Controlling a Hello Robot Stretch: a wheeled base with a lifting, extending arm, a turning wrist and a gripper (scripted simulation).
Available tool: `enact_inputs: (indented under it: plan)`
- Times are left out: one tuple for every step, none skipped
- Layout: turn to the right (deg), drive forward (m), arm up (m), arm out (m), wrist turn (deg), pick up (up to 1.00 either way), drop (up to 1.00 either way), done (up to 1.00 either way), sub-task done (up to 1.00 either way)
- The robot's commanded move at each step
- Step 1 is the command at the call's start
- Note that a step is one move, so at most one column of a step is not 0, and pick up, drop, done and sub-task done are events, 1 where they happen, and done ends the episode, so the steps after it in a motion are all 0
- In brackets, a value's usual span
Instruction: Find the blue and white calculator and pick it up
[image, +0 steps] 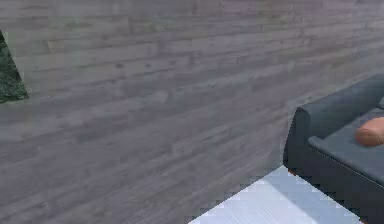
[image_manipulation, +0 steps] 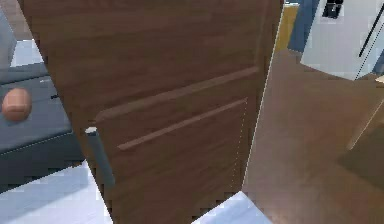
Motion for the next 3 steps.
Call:
enact_inputs:
  plan:
    - [18.0, 0.0, 0.0, 0.0, 0.0, 0.0, 0.0, 0.0, 0.0]
    - [0.0, 0.75, 0.0, 0.0, 0.0, 0.0, 0.0, 0.0, 0.0]
    - [45.0, 0.0, 0.0, 0.0, 0.0, 0.0, 0.0, 0.0, 0.0]
